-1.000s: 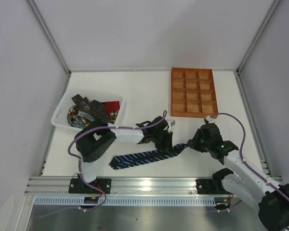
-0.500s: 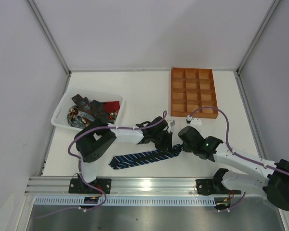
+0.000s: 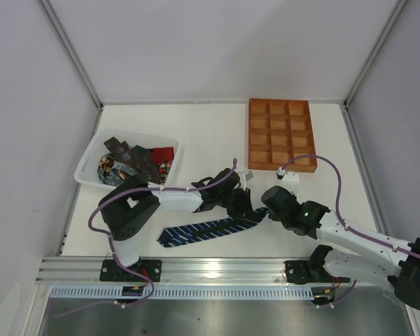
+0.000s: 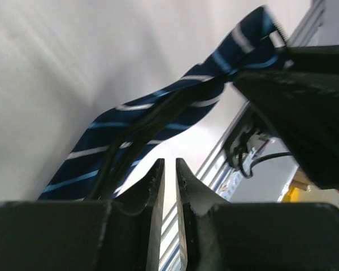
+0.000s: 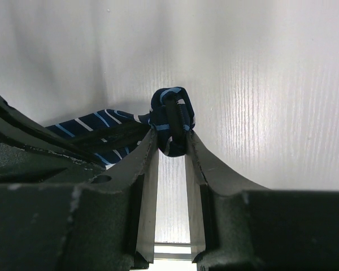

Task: Roll the ties
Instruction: Roll the tie

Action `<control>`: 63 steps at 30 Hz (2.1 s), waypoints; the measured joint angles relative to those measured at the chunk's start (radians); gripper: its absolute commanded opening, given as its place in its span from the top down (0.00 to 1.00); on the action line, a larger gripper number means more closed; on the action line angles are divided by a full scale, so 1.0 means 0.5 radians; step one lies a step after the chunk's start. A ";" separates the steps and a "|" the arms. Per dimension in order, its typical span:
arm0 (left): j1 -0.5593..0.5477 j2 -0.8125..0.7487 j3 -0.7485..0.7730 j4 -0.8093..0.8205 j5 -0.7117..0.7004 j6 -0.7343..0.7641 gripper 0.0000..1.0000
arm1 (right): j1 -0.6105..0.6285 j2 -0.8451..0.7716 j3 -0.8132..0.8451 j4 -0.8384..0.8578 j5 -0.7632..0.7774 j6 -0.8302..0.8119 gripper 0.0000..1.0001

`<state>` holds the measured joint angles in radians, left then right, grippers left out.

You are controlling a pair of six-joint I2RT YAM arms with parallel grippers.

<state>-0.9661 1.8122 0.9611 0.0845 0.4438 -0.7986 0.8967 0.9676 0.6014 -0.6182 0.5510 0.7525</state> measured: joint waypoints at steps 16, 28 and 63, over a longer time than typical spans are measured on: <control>0.002 0.297 0.101 0.274 0.107 -0.235 0.84 | 0.094 -0.033 -0.053 0.052 -0.015 -0.021 0.90; 0.014 0.330 0.114 0.246 0.099 -0.214 0.85 | 0.209 -0.041 -0.096 0.255 -0.074 -0.209 0.65; 0.018 0.314 0.075 0.209 0.075 -0.107 0.85 | -0.842 -0.229 -0.500 0.327 -0.753 0.316 0.37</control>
<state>-0.9573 1.9690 0.9985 0.1890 0.4812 -0.8520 0.4755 0.8532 0.3511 -0.4549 0.1745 0.9104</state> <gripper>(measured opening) 0.148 0.642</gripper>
